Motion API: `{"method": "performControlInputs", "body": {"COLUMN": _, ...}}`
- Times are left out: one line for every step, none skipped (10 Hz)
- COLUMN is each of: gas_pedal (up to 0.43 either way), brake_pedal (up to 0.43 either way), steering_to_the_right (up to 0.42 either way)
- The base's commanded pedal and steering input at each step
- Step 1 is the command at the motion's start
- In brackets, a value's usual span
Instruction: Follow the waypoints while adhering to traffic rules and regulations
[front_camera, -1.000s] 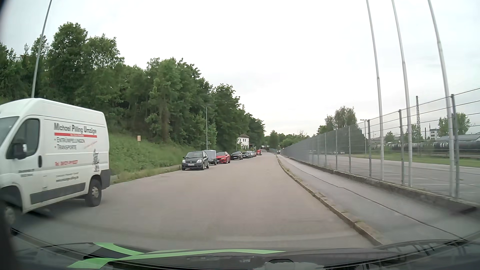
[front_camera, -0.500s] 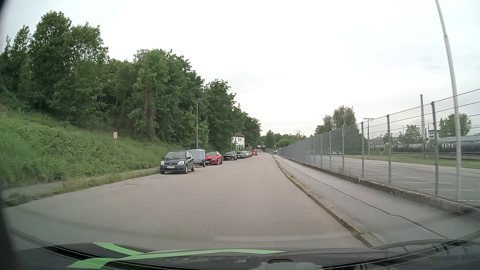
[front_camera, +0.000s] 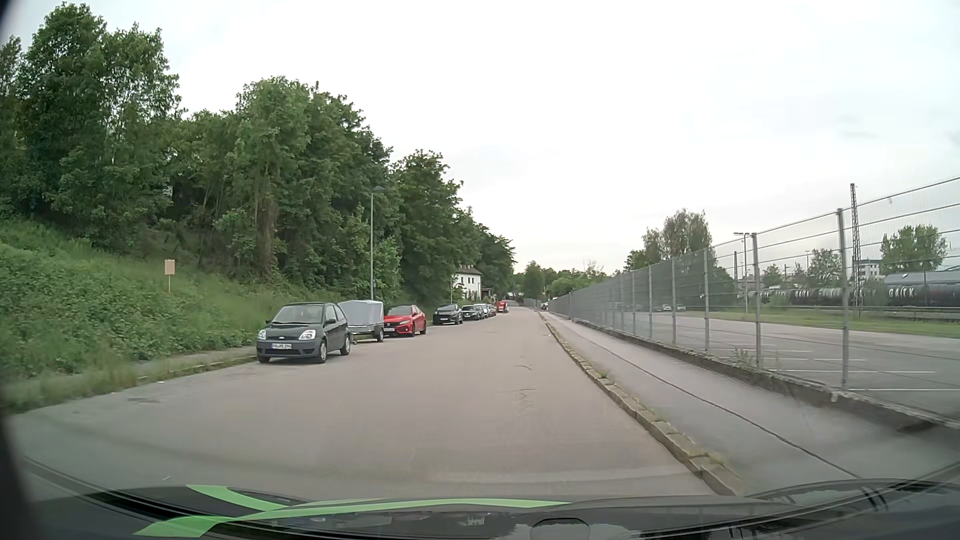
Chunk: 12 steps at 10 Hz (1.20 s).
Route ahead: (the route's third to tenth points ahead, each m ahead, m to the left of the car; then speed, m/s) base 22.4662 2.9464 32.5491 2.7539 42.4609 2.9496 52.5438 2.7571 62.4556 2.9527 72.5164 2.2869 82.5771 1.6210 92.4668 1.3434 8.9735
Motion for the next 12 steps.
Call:
{"method": "performControlInputs", "body": {"gas_pedal": 0.047, "brake_pedal": 0.000, "steering_to_the_right": 0.002}}
{"method": "performControlInputs", "body": {"gas_pedal": 0.047, "brake_pedal": 0.000, "steering_to_the_right": -0.006}}
{"method": "performControlInputs", "body": {"gas_pedal": 0.047, "brake_pedal": 0.000, "steering_to_the_right": -0.011}}
{"method": "performControlInputs", "body": {"gas_pedal": 0.047, "brake_pedal": 0.000, "steering_to_the_right": -0.013}}
{"method": "performControlInputs", "body": {"gas_pedal": 0.047, "brake_pedal": 0.000, "steering_to_the_right": -0.013}}
{"method": "performControlInputs", "body": {"gas_pedal": 0.047, "brake_pedal": 0.000, "steering_to_the_right": -0.013}}
{"method": "performControlInputs", "body": {"gas_pedal": 0.047, "brake_pedal": 0.000, "steering_to_the_right": -0.013}}
{"method": "performControlInputs", "body": {"gas_pedal": 0.047, "brake_pedal": 0.000, "steering_to_the_right": -0.012}}
{"method": "performControlInputs", "body": {"gas_pedal": 0.047, "brake_pedal": 0.000, "steering_to_the_right": -0.012}}
{"method": "performControlInputs", "body": {"gas_pedal": 0.059, "brake_pedal": 0.000, "steering_to_the_right": -0.011}}
{"method": "performControlInputs", "body": {"gas_pedal": 0.059, "brake_pedal": 0.000, "steering_to_the_right": -0.006}}
{"method": "performControlInputs", "body": {"gas_pedal": 0.059, "brake_pedal": 0.000, "steering_to_the_right": -0.003}}
